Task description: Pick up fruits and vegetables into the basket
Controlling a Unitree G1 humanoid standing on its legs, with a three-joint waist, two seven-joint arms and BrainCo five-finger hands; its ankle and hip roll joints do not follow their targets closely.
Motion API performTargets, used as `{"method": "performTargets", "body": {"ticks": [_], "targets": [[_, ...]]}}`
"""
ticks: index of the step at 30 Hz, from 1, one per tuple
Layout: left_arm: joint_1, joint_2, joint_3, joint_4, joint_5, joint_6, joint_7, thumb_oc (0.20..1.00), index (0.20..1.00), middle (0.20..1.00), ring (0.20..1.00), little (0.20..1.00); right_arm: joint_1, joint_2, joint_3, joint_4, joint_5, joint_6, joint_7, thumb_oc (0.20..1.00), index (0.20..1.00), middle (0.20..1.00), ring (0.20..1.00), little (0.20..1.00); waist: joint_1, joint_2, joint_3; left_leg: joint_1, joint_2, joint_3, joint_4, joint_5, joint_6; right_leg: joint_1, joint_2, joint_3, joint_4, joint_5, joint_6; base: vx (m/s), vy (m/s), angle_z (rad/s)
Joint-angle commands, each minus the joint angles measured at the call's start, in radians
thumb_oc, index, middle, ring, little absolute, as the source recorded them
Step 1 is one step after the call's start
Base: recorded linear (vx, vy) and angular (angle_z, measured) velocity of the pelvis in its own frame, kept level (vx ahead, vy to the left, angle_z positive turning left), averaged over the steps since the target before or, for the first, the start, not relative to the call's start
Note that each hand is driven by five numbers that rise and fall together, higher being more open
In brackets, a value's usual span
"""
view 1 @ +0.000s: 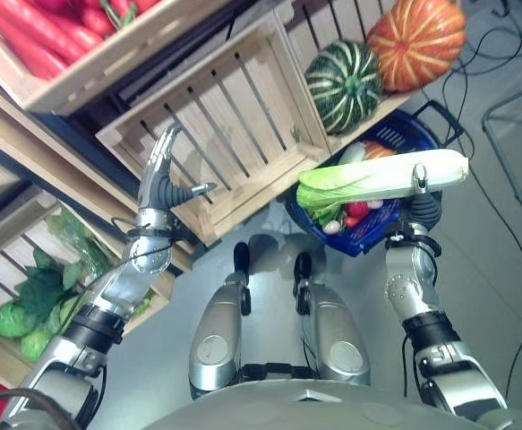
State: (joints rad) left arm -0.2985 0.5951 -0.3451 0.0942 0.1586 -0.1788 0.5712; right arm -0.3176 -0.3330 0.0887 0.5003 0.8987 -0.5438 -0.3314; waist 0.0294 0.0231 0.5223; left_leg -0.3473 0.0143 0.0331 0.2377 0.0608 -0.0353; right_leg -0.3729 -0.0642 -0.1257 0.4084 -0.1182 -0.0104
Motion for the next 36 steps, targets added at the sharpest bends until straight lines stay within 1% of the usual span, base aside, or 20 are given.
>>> {"method": "performTargets", "body": {"ticks": [1, 2, 3, 5, 6, 7, 8, 10, 11, 14, 19, 20, 21, 22, 26, 28, 31, 35, 36], "targets": [[-0.043, -0.021, -0.019, -0.029, -0.021, -0.04, 0.037, 1.0, 1.0, 1.0, 1.0, 1.0, -0.077, -0.05, -0.035, -0.024, -0.141, -0.091, -0.143, 0.2, 0.2, 0.2, 0.2, 0.2, 0.002, -0.019, -0.002, -0.083, -0.036, 0.024, 0.232, -0.199, -0.001, 0.022, -0.019, -0.033, -0.008, 0.011, 0.038, -0.08, -0.028, 0.07], [-0.061, -0.024, -0.036, -0.024, -0.025, -0.034, 0.034, 1.0, 1.0, 1.0, 1.0, 1.0, -0.108, -0.065, -0.032, 0.003, -0.213, -0.077, -0.221, 0.2, 0.2, 0.2, 0.2, 0.2, 0.003, -0.016, -0.002, -0.113, -0.034, 0.026, 0.254, -0.206, -0.005, -0.003, -0.021, -0.035, 0.013, 0.005, 0.035, -0.06, -0.04, 0.08], [-0.087, -0.028, -0.068, -0.021, -0.037, -0.025, 0.036, 1.0, 1.0, 1.0, 1.0, 1.0, -0.164, -0.094, -0.031, 0.058, -0.231, -0.054, -0.27, 0.2, 0.2, 0.2, 0.2, 0.2, 0.006, -0.01, -0.002, -0.168, -0.034, 0.028, 0.294, -0.218, -0.013, -0.047, -0.024, -0.032, 0.042, -0.002, 0.033, -0.05, -0.041, 0.1], [-0.105, -0.031, -0.082, -0.013, -0.049, -0.03, 0.034, 1.0, 1.0, 1.0, 1.0, 1.0, -0.197, -0.116, -0.038, 0.102, -0.241, -0.032, -0.268, 0.2, 0.2, 0.2, 0.2, 0.2, 0.009, -0.004, -0.002, -0.204, -0.037, 0.027, 0.321, -0.228, -0.012, -0.082, -0.024, -0.03, 0.069, -0.009, 0.032, -0.04, -0.027, 0.15], [-0.117, -0.034, -0.093, -0.008, -0.067, -0.036, 0.028, 1.0, 1.0, 1.0, 1.0, 1.0, -0.222, -0.131, -0.039, 0.137, -0.202, -0.018, -0.247, 0.2, 0.2, 0.2, 0.2, 0.2, 0.013, -0.001, -0.002, -0.227, -0.038, 0.03, 0.334, -0.232, -0.01, -0.107, -0.026, -0.031, 0.087, -0.013, 0.032, -0.04, -0.02, 0.18], [-0.128, -0.037, -0.102, -0.005, -0.074, -0.045, 0.025, 1.0, 1.0, 1.0, 1.0, 1.0, -0.243, -0.142, -0.041, 0.17, -0.192, -0.018, -0.251, 0.2, 0.2, 0.2, 0.2, 0.2, 0.016, 0.001, -0.002, -0.251, -0.041, 0.031, 0.347, -0.235, -0.008, -0.132, -0.027, -0.031, 0.103, -0.016, 0.031, -0.07, -0.046, 0.14], [-0.146, -0.038, -0.118, -0.002, -0.07, -0.062, 0.025, 1.0, 1.0, 1.0, 1.0, 1.0, -0.281, -0.17, -0.039, 0.215, -0.182, -0.005, -0.254, 0.2, 0.2, 0.2, 0.2, 0.2, 0.023, 0.007, -0.002, -0.298, -0.045, 0.031, 0.373, -0.243, -0.001, -0.187, -0.032, -0.035, 0.143, -0.022, 0.031, -0.09, -0.056, 0.1], [-0.163, -0.043, -0.131, 0.0, -0.085, -0.07, 0.026, 1.0, 1.0, 1.0, 1.0, 1.0, -0.321, -0.191, -0.037, 0.254, -0.174, 0.016, -0.269, 0.2, 0.2, 0.2, 0.2, 0.2, 0.031, 0.012, -0.002, -0.351, -0.052, 0.033, 0.404, -0.249, 0.002, -0.249, -0.04, -0.039, 0.189, -0.027, 0.033, -0.06, -0.049, 0.09], [-0.166, -0.044, -0.132, 0.0, -0.084, -0.07, 0.025, 1.0, 1.0, 1.0, 1.0, 1.0, -0.329, -0.193, -0.037, 0.258, -0.174, 0.021, -0.272, 0.2, 0.2, 0.2, 0.2, 0.2, 0.032, 0.013, -0.002, -0.36, -0.053, 0.033, 0.409, -0.251, 0.002, -0.258, -0.042, -0.039, 0.196, -0.028, 0.033, -0.03, -0.035, 0.1], [-0.184, -0.047, -0.146, 0.005, -0.1, -0.077, 0.02, 1.0, 1.0, 1.0, 1.0, 1.0, -0.391, -0.224, -0.034, 0.307, -0.152, 0.065, -0.275, 0.2, 0.2, 0.2, 0.2, 0.2, 0.042, 0.024, -0.002, -0.419, -0.06, 0.036, 0.447, -0.26, 0.007, -0.328, -0.05, -0.044, 0.246, -0.032, 0.036, -0.01, -0.044, 0.08], [-0.203, -0.05, -0.151, 0.015, -0.118, -0.068, -0.003, 1.0, 1.0, 1.0, 1.0, 1.0, -0.439, -0.238, -0.032, 0.341, -0.134, 0.092, -0.263, 0.2, 0.2, 0.2, 0.2, 0.2, 0.048, 0.031, -0.002, -0.457, -0.065, 0.034, 0.464, -0.268, 0.015, -0.381, -0.046, -0.042, 0.286, -0.041, 0.038, 0.01, -0.04, 0.07], [-0.205, -0.048, -0.154, 0.015, -0.117, -0.067, -0.009, 1.0, 1.0, 1.0, 1.0, 1.0, -0.447, -0.243, -0.03, 0.345, -0.12, 0.11, -0.256, 0.316, 0.316, 0.316, 0.316, 0.316, 0.048, 0.031, -0.002, -0.461, -0.066, 0.035, 0.464, -0.268, 0.017, -0.387, -0.044, -0.044, 0.289, -0.04, 0.038, 0.02, -0.047, 0.06], [-0.205, -0.049, -0.156, 0.018, -0.131, -0.073, -0.013, 1.0, 1.0, 1.0, 1.0, 1.0, -0.451, -0.244, -0.028, 0.349, -0.118, 0.126, -0.254, 0.805, 0.805, 0.805, 0.805, 0.805, 0.048, 0.032, -0.002, -0.463, -0.068, 0.035, 0.462, -0.266, 0.016, -0.39, -0.042, -0.044, 0.286, -0.038, 0.038, 0.03, -0.043, 0.04], [-0.205, -0.048, -0.156, 0.018, -0.13, -0.075, -0.018, 1.0, 1.0, 1.0, 1.0, 1.0, -0.451, -0.244, -0.029, 0.355, -0.118, 0.135, -0.248, 1.0, 1.0, 1.0, 1.0, 1.0, 0.049, 0.032, -0.002, -0.461, -0.07, 0.035, 0.457, -0.265, 0.017, -0.389, -0.04, -0.045, 0.283, -0.037, 0.038, 0.0, 0.0, 0.0], [-0.193, -0.042, -0.153, 0.018, -0.124, -0.094, -0.028, 1.0, 1.0, 1.0, 1.0, 1.0, -0.442, -0.246, -0.031, 0.367, -0.119, 0.153, -0.251, 1.0, 1.0, 1.0, 1.0, 1.0, 0.049, 0.03, -0.002, -0.448, -0.07, 0.036, 0.45, -0.263, 0.015, -0.373, -0.036, -0.046, 0.273, -0.034, 0.04, 0.02, -0.018, 0.01], [-0.188, -0.036, -0.15, 0.018, -0.123, -0.101, -0.034, 1.0, 1.0, 1.0, 1.0, 1.0, -0.437, -0.244, -0.035, 0.373, -0.119, 0.15, -0.251, 1.0, 1.0, 1.0, 1.0, 1.0, 0.051, 0.029, -0.002, -0.432, -0.071, 0.035, 0.44, -0.26, 0.015, -0.356, -0.034, -0.047, 0.261, -0.032, 0.04, 0.04, -0.033, 0.02], [-0.184, -0.015, -0.155, 0.02, -0.071, -0.12, -0.047, 1.0, 1.0, 1.0, 1.0, 1.0, -0.418, -0.235, -0.046, 0.382, -0.131, 0.147, -0.262, 1.0, 1.0, 1.0, 1.0, 1.0, 0.05, 0.023, -0.002, -0.386, -0.066, 0.035, 0.424, -0.265, 0.018, -0.31, -0.033, -0.05, 0.239, -0.032, 0.042, 0.06, -0.044, 0.02], [-0.161, 0.014, -0.153, 0.014, -0.091, -0.128, -0.079, 1.0, 1.0, 1.0, 1.0, 1.0, -0.382, -0.234, -0.064, 0.384, -0.149, 0.149, -0.283, 1.0, 1.0, 1.0, 1.0, 1.0, 0.049, 0.015, -0.002, -0.272, -0.063, 0.024, 0.332, -0.238, 0.014, -0.201, -0.022, -0.043, 0.153, -0.02, 0.046, 0.08, -0.042, 0.0], [-0.153, 0.02, -0.15, 0.018, -0.099, -0.132, -0.079, 1.0, 1.0, 1.0, 1.0, 1.0, -0.372, -0.234, -0.065, 0.381, -0.17, 0.151, -0.309, 1.0, 1.0, 1.0, 1.0, 1.0, 0.048, 0.012, -0.002, -0.239, -0.063, 0.02, 0.303, -0.227, 0.011, -0.168, -0.017, -0.039, 0.122, -0.015, 0.047, 0.09, -0.036, 0.0]]}}
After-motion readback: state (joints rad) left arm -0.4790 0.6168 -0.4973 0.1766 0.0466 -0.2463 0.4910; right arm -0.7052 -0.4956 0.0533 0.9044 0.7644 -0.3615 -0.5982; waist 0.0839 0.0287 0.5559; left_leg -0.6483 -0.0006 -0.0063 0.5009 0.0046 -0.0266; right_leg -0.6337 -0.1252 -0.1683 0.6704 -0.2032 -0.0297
